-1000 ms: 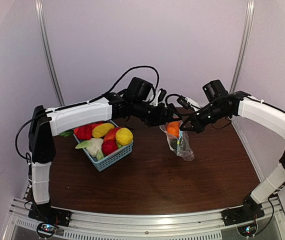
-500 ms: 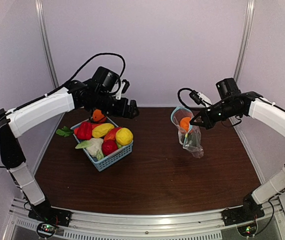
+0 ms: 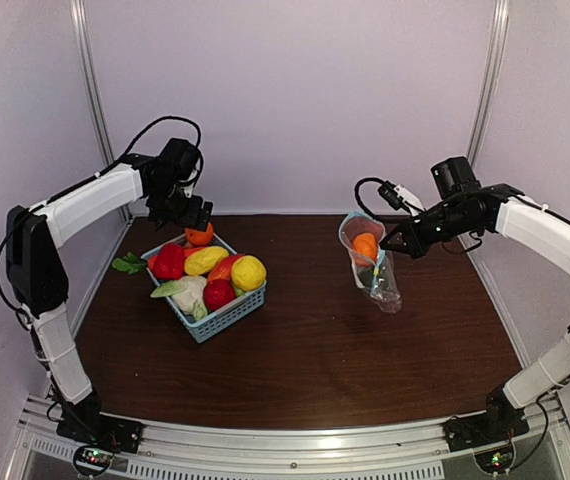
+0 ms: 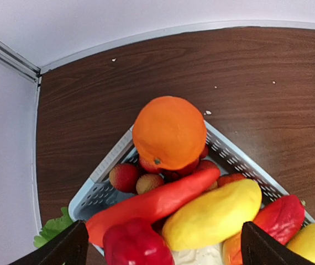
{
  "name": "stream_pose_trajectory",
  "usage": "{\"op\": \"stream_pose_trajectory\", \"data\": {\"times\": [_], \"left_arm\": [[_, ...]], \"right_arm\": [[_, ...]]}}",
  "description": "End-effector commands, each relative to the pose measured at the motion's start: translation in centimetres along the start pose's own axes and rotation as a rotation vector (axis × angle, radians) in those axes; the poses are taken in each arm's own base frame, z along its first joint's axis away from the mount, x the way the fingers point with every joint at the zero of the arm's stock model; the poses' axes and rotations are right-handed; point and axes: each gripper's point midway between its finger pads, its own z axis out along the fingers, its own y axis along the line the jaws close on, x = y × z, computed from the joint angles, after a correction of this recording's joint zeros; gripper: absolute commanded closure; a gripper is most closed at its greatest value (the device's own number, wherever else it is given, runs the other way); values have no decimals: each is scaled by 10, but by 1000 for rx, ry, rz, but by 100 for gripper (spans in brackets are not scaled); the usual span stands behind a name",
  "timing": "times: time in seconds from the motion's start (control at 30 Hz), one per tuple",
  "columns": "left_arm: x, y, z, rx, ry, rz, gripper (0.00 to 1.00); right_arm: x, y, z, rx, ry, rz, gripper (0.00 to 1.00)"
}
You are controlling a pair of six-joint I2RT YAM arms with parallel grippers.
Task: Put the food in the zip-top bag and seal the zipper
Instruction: Pick up the fake fruit from the bin.
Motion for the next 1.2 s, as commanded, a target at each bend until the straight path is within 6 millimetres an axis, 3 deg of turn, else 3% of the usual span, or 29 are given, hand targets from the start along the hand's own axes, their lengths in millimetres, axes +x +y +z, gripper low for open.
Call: {"op": "stream_pose_trajectory", "data": {"times": [0.0, 0.37, 0.67, 1.0, 1.17], "left_arm": [[-17, -5, 37, 87, 12, -22, 2], [-47, -5, 85, 154, 13, -96, 3], [-34, 2, 106, 113, 58, -120, 8], [-30, 5, 117, 144, 66, -157, 22], [-23, 1, 121, 162, 89, -158, 21]], "right_arm": [[0, 0, -8, 32, -10, -25, 100], [4, 0, -10, 52, -16, -33, 100], [5, 0, -8, 46, -14, -32, 100], [6, -1, -8, 47, -12, -31, 100], [6, 0, -9, 46, -12, -31, 100]]}}
